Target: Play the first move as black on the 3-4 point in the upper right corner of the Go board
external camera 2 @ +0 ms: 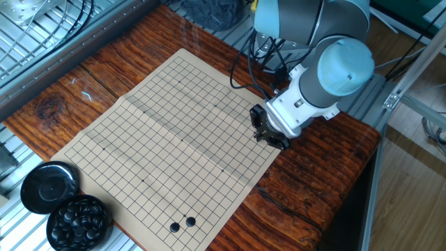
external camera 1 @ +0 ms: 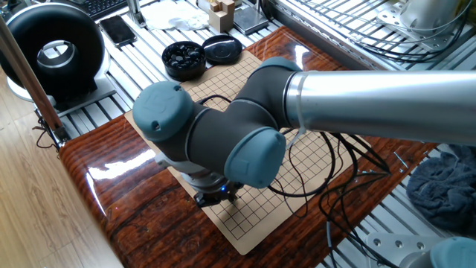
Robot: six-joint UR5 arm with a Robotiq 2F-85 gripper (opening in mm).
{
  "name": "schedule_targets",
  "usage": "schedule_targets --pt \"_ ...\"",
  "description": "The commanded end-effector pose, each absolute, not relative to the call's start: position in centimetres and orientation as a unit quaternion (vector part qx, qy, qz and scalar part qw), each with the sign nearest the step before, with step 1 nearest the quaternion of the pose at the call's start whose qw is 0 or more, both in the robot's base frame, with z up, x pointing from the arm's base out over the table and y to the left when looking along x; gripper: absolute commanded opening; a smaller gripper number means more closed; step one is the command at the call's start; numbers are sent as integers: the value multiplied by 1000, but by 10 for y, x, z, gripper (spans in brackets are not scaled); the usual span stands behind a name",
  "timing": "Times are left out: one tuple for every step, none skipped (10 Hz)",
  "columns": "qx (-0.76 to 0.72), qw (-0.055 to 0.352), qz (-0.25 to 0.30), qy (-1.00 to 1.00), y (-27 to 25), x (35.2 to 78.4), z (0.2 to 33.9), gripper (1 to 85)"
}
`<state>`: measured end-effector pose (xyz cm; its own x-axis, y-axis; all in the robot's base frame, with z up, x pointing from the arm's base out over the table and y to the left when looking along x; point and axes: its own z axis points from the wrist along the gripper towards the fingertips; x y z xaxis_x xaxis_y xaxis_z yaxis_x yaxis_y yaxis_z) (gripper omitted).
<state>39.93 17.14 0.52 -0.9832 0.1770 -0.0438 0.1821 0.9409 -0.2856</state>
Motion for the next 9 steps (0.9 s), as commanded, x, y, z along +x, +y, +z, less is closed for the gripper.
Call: schedule_targets --pt "84 4 -150 985 172 396 5 80" --pt "80 4 -165 983 166 395 6 13" --pt "82 3 -157 984 170 394 5 13" --pt "79 2 -155 985 172 394 4 17" --pt "79 2 -150 985 173 395 4 20" --pt "77 1 -150 986 174 395 3 43" --pt "73 2 -149 986 174 396 3 63" --pt "67 1 -153 986 172 396 2 80" --pt "63 3 -158 985 169 397 2 90"
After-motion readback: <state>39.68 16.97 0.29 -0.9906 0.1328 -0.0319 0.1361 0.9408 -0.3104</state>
